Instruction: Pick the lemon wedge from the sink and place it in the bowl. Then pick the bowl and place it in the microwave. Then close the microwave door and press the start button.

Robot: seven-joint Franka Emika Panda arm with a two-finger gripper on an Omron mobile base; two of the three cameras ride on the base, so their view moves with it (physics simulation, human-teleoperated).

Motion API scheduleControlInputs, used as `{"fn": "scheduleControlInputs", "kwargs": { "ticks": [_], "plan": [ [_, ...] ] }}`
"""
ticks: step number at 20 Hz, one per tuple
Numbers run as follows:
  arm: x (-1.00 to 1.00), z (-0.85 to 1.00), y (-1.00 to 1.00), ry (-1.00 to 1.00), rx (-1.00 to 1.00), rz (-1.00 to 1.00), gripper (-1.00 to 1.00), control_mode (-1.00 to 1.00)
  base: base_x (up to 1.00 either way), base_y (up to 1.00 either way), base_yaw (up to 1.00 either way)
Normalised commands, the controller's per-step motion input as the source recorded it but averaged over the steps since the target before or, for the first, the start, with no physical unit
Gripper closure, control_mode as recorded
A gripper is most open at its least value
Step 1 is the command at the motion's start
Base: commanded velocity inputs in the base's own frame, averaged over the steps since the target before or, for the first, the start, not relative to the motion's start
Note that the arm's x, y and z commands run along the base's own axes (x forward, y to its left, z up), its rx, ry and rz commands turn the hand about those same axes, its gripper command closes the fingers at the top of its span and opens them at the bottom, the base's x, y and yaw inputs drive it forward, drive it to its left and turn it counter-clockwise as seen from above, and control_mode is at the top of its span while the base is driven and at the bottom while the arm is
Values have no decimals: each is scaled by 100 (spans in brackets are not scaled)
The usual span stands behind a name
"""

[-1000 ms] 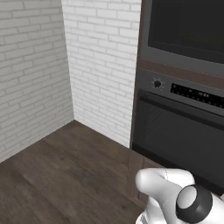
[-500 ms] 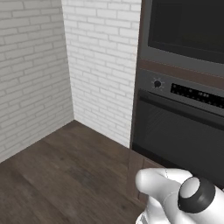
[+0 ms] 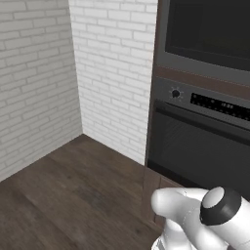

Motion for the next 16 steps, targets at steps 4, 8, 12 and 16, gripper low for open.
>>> {"fn": "scheduleControlInputs", "kwargs": {
  "ticks": [4,8,12,16],
  "plan": [
    [6,-9,-19,1,0,0,100,-100,0,0,0],
    [12,-9,-13,3,0,1,100,-100,0,0,0],
    [36,-21,0,2,0,0,100,-100,0,0,0],
    [77,-32,0,0,0,0,100,-100,0,0,0]
  ]
}}
